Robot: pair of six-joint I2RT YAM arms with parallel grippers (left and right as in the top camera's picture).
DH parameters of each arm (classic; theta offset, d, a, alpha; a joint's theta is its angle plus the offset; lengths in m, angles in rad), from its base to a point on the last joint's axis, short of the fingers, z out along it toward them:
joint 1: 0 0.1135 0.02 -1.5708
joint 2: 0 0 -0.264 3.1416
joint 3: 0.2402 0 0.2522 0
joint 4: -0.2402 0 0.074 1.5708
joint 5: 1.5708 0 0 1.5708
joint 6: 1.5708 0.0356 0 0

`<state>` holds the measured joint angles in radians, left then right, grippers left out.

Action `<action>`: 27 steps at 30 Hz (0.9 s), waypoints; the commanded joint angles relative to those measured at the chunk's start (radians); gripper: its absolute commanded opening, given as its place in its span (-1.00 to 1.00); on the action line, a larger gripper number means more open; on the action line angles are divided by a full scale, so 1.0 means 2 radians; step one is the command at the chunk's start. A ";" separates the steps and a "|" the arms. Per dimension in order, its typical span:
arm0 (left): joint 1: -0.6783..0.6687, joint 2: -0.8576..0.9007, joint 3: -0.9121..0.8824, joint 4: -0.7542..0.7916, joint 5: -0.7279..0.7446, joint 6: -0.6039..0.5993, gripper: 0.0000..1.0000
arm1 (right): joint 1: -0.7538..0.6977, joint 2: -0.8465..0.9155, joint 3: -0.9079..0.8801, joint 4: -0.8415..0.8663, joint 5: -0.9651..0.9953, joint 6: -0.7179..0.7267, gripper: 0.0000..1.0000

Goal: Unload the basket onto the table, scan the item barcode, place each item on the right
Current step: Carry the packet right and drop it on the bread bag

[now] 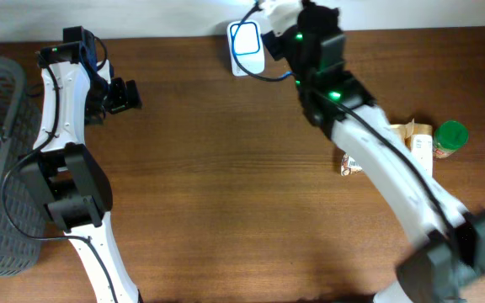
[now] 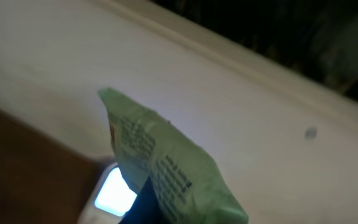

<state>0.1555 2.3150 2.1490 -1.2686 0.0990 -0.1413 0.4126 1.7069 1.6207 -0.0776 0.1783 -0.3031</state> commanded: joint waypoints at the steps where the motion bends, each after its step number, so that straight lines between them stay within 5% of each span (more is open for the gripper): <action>1: 0.004 -0.013 0.007 0.000 -0.009 0.000 0.98 | -0.001 -0.097 0.003 -0.142 -0.022 0.195 -0.92; 5: 0.004 -0.013 0.007 0.000 -0.009 0.000 0.99 | -0.041 -0.195 0.003 -0.352 -0.022 0.285 -0.92; 7: 0.004 -0.013 0.007 -0.001 -0.009 0.000 0.98 | -0.120 -0.215 0.003 -0.482 -0.018 0.355 -0.92; 10: 0.004 -0.013 0.007 -0.001 -0.009 0.000 0.98 | -0.223 -0.188 -0.003 -0.577 -0.020 0.365 -0.92; 17: 0.004 -0.013 0.007 -0.001 -0.009 0.000 0.99 | -0.315 -0.046 -0.100 -0.495 -0.037 0.348 -0.91; 19: 0.004 -0.013 0.007 0.000 -0.009 0.000 0.98 | -0.315 -0.013 -0.100 -0.466 -0.037 0.337 -0.57; 20: 0.004 -0.013 0.007 0.000 -0.009 0.000 0.98 | -0.315 -0.011 -0.100 -0.461 -0.037 0.337 -0.26; 21: 0.004 -0.013 0.007 0.000 -0.009 0.000 0.98 | -0.315 -0.015 -0.096 -0.460 -0.037 0.337 0.27; 27: 0.004 -0.013 0.007 -0.001 -0.009 0.000 0.98 | -0.301 -0.096 0.049 -0.597 -0.075 0.306 0.54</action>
<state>0.1555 2.3150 2.1490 -1.2686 0.0990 -0.1390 -0.2142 1.6390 1.5700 -1.1870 0.0872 0.3634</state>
